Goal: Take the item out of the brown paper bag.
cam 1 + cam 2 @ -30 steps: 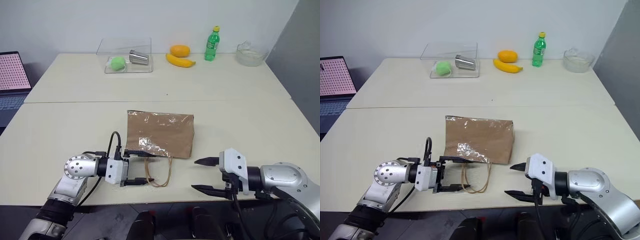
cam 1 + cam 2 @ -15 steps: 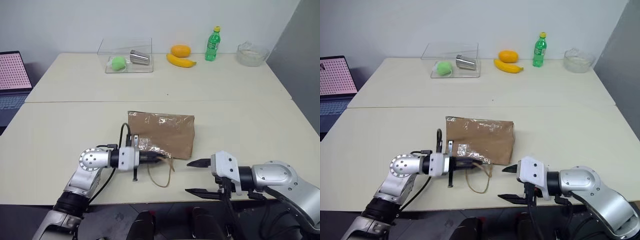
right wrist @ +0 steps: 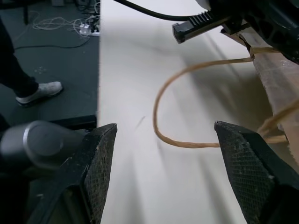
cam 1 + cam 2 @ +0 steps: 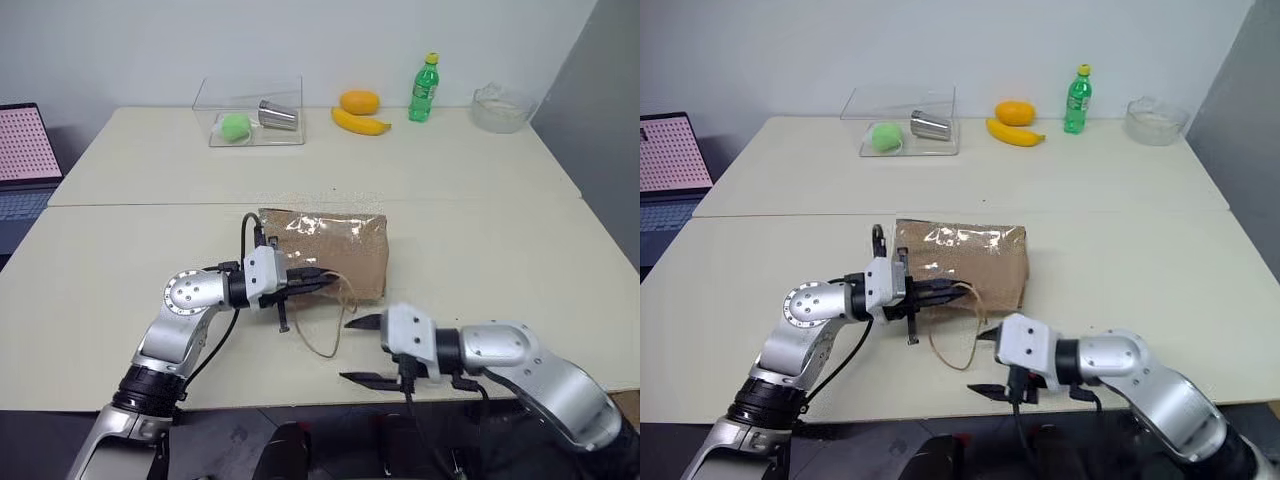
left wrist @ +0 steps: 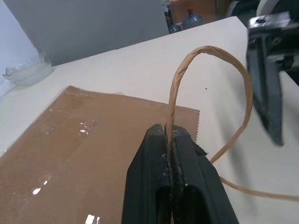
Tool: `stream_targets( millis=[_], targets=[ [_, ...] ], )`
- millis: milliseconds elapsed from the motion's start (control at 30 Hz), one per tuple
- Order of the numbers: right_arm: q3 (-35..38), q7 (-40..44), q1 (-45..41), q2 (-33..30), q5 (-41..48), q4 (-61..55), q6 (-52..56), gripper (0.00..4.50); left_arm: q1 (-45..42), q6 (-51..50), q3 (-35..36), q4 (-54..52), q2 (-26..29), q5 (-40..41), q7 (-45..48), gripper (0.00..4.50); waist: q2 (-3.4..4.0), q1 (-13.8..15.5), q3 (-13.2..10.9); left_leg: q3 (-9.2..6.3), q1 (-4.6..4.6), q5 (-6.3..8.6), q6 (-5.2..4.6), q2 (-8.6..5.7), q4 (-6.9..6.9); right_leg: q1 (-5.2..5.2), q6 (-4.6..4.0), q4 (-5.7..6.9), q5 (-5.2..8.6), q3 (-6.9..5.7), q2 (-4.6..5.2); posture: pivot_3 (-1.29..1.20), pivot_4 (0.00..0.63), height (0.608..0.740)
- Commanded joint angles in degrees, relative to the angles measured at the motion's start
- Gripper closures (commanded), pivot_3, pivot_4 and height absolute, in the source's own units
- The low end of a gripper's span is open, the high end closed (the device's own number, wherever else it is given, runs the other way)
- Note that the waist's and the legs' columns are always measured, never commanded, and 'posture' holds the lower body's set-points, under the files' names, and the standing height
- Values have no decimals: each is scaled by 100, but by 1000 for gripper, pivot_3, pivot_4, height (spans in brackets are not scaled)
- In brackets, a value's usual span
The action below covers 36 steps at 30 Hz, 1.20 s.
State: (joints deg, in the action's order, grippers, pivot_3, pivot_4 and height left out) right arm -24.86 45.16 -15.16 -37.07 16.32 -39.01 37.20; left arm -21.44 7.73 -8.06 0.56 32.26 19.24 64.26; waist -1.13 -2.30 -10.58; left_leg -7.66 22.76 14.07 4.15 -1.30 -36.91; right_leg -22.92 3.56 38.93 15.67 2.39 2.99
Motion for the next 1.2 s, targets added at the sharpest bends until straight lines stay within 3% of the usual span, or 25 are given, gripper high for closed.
stream_targets(
  millis=[33, 300, 567, 667, 933, 1200],
  targets=[
    [-228, -20, -218, 201, -178, 163, -68, 994, -72, -68, 146, -214, -19, 116, -23, 4482, 0, 2, 0, -1, 1, 0, 0, 0, 0, 0, 0, -1, 0, 0, 0, 0, 150, 740],
    [-920, -184, -459, 807, -689, 903, -10, 994, -52, -49, 179, -227, -7, 85, 50, 4482, 0, 2, 0, -2, 1, 0, 0, -1, 0, -2, 0, 1, 0, 0, 0, 0, 150, 740],
    [-1024, -458, -449, 1246, -954, 1326, 192, 994, -72, 1, 177, -194, -98, 35, 21, 4482, 0, 1, 0, -3, 1, 0, 0, -1, 0, -3, -1, 2, 0, 0, 0, 0, 150, 740],
    [-1010, -588, -436, 1264, -1159, 1477, 150, 1559, -162, -33, 156, -129, -180, 9, -28, 4500, 0, 1, 0, -2, 1, 0, 0, -2, 0, -3, -1, 2, 0, 1, 1, 0, 150, 740],
    [-934, -689, -398, 1270, -1397, 1632, 53, 4327, -510, -310, 134, -20, -413, -55, -271, 4500, 0, 0, 0, -2, 1, 0, 0, -2, -1, -3, 0, 2, 0, 0, 1, 0, 150, 740],
    [-950, -654, -352, 1141, -1501, 1616, -37, 4424, -903, -654, 225, -57, -500, -122, -677, 4500, 0, 0, 0, -4, 1, 0, 0, -3, -2, -3, 0, 2, 0, 0, 1, 0, 150, 740]
  ],
)
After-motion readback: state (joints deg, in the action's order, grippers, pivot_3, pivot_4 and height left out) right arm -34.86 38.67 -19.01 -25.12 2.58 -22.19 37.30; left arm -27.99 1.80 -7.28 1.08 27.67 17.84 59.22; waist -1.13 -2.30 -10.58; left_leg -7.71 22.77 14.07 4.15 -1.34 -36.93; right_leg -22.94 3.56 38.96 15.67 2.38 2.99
